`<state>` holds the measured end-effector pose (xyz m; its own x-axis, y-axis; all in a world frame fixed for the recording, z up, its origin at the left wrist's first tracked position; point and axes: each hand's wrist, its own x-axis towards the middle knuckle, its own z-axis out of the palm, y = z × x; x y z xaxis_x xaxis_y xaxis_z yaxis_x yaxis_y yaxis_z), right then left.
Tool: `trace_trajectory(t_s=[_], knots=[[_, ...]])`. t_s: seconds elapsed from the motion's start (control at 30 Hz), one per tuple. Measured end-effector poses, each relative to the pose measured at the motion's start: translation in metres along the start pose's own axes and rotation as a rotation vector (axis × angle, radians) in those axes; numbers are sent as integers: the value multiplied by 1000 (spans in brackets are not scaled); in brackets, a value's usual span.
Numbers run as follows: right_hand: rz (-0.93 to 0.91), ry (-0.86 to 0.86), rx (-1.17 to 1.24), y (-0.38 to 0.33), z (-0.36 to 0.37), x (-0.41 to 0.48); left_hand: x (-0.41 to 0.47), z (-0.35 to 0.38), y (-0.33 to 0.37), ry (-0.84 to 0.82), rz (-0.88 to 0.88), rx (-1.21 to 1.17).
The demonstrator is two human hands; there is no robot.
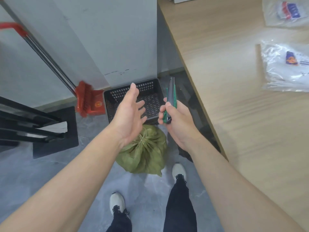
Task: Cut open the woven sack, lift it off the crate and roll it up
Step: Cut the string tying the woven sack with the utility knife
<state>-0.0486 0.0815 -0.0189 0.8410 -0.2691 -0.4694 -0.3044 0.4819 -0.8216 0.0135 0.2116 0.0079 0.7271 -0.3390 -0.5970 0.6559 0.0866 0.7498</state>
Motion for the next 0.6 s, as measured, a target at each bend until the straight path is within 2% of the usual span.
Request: trace_trajectory(t_s=[0.3,0.6], knots=[[-106,61,176,90,87,-87,-72,-110,-8,-68,-18,27],[-106,54,153,155,83,-106,-96,-143,-58,-24,-10,51]])
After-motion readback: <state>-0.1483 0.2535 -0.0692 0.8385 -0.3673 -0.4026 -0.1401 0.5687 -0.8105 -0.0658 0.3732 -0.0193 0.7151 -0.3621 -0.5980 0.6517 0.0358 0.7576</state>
